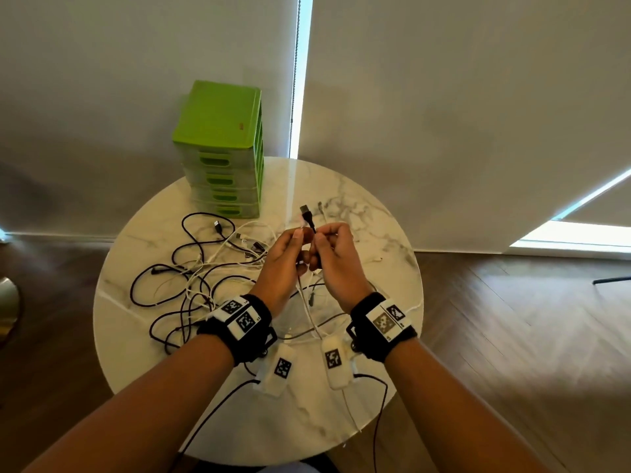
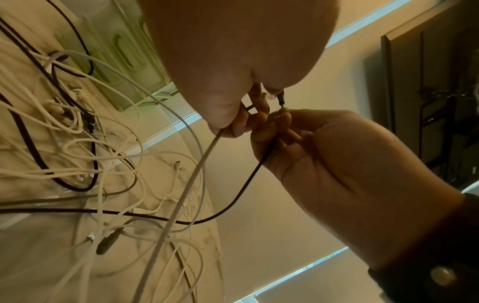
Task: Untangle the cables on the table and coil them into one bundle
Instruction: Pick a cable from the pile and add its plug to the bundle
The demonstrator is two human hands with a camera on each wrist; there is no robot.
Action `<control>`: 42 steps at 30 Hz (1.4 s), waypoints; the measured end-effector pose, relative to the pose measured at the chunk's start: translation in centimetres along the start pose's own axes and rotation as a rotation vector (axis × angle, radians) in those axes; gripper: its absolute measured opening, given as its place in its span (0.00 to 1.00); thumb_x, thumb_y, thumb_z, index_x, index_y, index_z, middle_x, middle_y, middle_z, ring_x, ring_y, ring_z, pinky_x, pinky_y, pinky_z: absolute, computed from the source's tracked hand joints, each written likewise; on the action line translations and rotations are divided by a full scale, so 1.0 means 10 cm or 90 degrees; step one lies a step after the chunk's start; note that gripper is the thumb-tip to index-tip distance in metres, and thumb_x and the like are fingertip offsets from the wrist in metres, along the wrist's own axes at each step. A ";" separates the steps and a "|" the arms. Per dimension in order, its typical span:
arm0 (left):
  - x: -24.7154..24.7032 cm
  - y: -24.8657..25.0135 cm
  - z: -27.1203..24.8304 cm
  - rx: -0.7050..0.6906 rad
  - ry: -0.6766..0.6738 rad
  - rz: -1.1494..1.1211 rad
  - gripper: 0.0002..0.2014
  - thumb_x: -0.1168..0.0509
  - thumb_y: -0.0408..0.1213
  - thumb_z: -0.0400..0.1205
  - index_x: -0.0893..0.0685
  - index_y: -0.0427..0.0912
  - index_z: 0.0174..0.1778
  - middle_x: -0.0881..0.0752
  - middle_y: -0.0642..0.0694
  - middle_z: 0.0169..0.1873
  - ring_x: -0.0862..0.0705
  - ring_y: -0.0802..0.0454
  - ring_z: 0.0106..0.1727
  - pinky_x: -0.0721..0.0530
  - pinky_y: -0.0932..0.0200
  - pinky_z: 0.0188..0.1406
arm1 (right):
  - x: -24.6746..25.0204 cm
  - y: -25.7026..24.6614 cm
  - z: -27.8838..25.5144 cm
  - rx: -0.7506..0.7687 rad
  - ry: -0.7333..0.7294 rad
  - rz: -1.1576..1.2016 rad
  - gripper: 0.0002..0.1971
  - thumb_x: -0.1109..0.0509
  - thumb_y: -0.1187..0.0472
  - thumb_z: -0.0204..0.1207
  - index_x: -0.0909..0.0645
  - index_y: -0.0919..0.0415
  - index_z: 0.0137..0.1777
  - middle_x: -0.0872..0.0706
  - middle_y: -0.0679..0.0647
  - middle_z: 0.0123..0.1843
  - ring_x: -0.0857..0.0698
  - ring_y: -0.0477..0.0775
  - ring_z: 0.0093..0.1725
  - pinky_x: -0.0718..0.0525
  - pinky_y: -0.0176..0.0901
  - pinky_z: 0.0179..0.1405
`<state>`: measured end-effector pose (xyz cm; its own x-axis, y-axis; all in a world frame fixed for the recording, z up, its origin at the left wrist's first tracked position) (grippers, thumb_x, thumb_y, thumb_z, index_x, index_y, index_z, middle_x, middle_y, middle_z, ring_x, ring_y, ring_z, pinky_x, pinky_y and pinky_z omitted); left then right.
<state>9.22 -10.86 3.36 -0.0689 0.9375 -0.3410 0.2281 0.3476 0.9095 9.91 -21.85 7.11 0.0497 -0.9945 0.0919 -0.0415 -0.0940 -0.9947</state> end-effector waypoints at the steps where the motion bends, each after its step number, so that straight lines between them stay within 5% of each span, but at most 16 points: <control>1: -0.01 0.02 -0.03 -0.008 -0.006 0.005 0.17 0.44 0.45 0.93 0.16 0.39 0.67 0.12 0.31 0.60 0.16 0.42 0.54 0.13 0.44 0.61 | -0.03 -0.01 -0.02 -0.005 0.001 0.012 0.02 0.41 0.67 0.89 0.31 0.61 0.56 0.18 0.59 0.41 0.18 0.44 0.32 0.18 0.38 0.34; 3: -0.01 0.08 -0.07 -0.026 -0.015 0.023 0.17 0.43 0.45 0.93 0.16 0.38 0.65 0.10 0.37 0.51 0.12 0.47 0.51 0.10 0.51 0.53 | -0.10 -0.01 -0.08 -0.012 -0.013 0.030 0.04 0.40 0.67 0.89 0.34 0.62 0.58 0.16 0.60 0.42 0.15 0.47 0.33 0.15 0.39 0.35; 6: 0.03 0.17 -0.11 -0.063 -0.003 0.100 0.15 0.43 0.48 0.92 0.16 0.44 0.64 0.14 0.46 0.43 0.18 0.55 0.39 0.18 0.63 0.35 | -0.18 0.03 -0.18 -0.002 -0.049 -0.001 0.06 0.40 0.65 0.90 0.35 0.65 0.59 0.15 0.60 0.39 0.16 0.52 0.34 0.14 0.42 0.36; 10: 0.19 0.35 -0.06 -0.124 0.053 0.148 0.20 0.48 0.52 0.92 0.17 0.41 0.58 0.11 0.55 0.52 0.20 0.61 0.44 0.22 0.61 0.46 | -0.18 0.29 -0.29 0.038 -0.130 -0.264 0.18 0.46 0.48 0.92 0.23 0.60 0.49 0.13 0.54 0.36 0.16 0.46 0.35 0.19 0.38 0.44; 14: 0.34 0.67 0.00 -0.158 0.056 0.059 0.29 0.50 0.52 0.93 0.31 0.27 0.75 0.17 0.40 0.40 0.17 0.42 0.44 0.11 0.42 0.53 | -0.02 0.75 -0.38 0.061 -0.203 -0.390 0.25 0.52 0.35 0.87 0.23 0.51 0.43 0.16 0.48 0.35 0.17 0.48 0.37 0.18 0.48 0.48; 17: 0.47 0.94 0.00 -0.191 0.050 -0.004 0.29 0.51 0.54 0.92 0.33 0.30 0.77 0.28 0.48 0.31 0.26 0.51 0.31 0.13 0.50 0.35 | 0.13 0.89 -0.29 0.049 -0.216 -0.455 0.28 0.58 0.29 0.82 0.24 0.46 0.41 0.17 0.45 0.34 0.19 0.43 0.36 0.24 0.42 0.48; 21: 0.65 1.31 0.06 -0.224 0.074 -0.035 0.20 0.52 0.55 0.93 0.22 0.46 0.49 0.33 0.53 0.29 0.37 0.56 0.28 0.34 0.59 0.27 | 0.32 0.95 -0.17 0.013 -0.231 -0.602 0.26 0.60 0.30 0.82 0.28 0.41 0.37 0.19 0.40 0.32 0.20 0.39 0.37 0.25 0.52 0.61; 23: 0.63 1.33 0.08 -0.209 0.051 0.034 0.19 0.53 0.55 0.93 0.21 0.49 0.51 0.31 0.55 0.29 0.36 0.58 0.28 0.35 0.61 0.28 | 0.38 0.86 -0.03 -0.009 -0.179 -0.624 0.23 0.54 0.37 0.88 0.27 0.44 0.39 0.19 0.41 0.32 0.17 0.49 0.41 0.25 0.60 0.65; 26: 0.52 0.99 0.05 -0.133 -0.012 0.287 0.22 0.52 0.59 0.92 0.18 0.53 0.68 0.25 0.58 0.31 0.30 0.59 0.30 0.30 0.63 0.28 | 0.33 0.46 0.14 -0.002 -0.027 -0.509 0.24 0.50 0.43 0.91 0.26 0.54 0.38 0.19 0.48 0.32 0.17 0.59 0.39 0.21 0.56 0.51; 29: 0.45 0.47 -0.01 -0.037 -0.052 0.398 0.25 0.51 0.63 0.90 0.16 0.50 0.45 0.14 0.50 0.35 0.19 0.50 0.37 0.17 0.51 0.41 | 0.03 -0.02 0.09 0.088 -0.018 -0.384 0.22 0.48 0.48 0.92 0.25 0.55 0.38 0.22 0.46 0.32 0.24 0.44 0.32 0.29 0.46 0.37; 33: 0.39 0.25 -0.05 0.022 -0.019 0.250 0.27 0.50 0.56 0.92 0.12 0.41 0.50 0.15 0.56 0.29 0.21 0.59 0.30 0.25 0.63 0.33 | -0.45 -0.22 -0.18 0.158 -0.203 -0.410 0.19 0.48 0.52 0.93 0.31 0.36 0.38 0.24 0.39 0.33 0.23 0.35 0.32 0.30 0.32 0.35; 35: 0.33 0.29 -0.04 0.014 -0.023 0.181 0.28 0.49 0.54 0.93 0.12 0.35 0.54 0.12 0.58 0.33 0.18 0.59 0.33 0.22 0.61 0.36 | -0.53 -0.15 -0.25 0.159 -0.239 -0.393 0.19 0.49 0.50 0.93 0.30 0.40 0.37 0.22 0.41 0.32 0.23 0.38 0.31 0.28 0.35 0.36; 38: 0.29 0.41 -0.01 -0.039 0.003 0.132 0.21 0.49 0.51 0.94 0.19 0.43 0.44 0.12 0.57 0.35 0.15 0.58 0.39 0.25 0.56 0.43 | -0.48 0.08 -0.26 0.092 -0.246 -0.331 0.25 0.51 0.44 0.92 0.24 0.52 0.37 0.19 0.47 0.31 0.21 0.45 0.32 0.22 0.46 0.41; 42: 0.33 0.72 0.02 -0.075 0.013 -0.094 0.20 0.53 0.48 0.94 0.25 0.45 0.41 0.21 0.51 0.29 0.09 0.49 0.42 0.16 0.47 0.55 | -0.24 0.62 -0.32 0.040 -0.285 -0.377 0.27 0.53 0.40 0.90 0.23 0.55 0.39 0.19 0.48 0.33 0.22 0.44 0.34 0.22 0.42 0.46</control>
<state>10.80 -5.27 8.71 -0.1124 0.8762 -0.4686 0.0994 0.4791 0.8721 6.33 -20.21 0.86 0.4489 -0.6629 0.5992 0.1753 -0.5922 -0.7865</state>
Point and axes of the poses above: each hand's wrist, its own z-axis towards the middle knuckle, its own x-axis out of the back of the hand, y = z × x, the point moved 8 cm from there along z, towards the middle knuckle
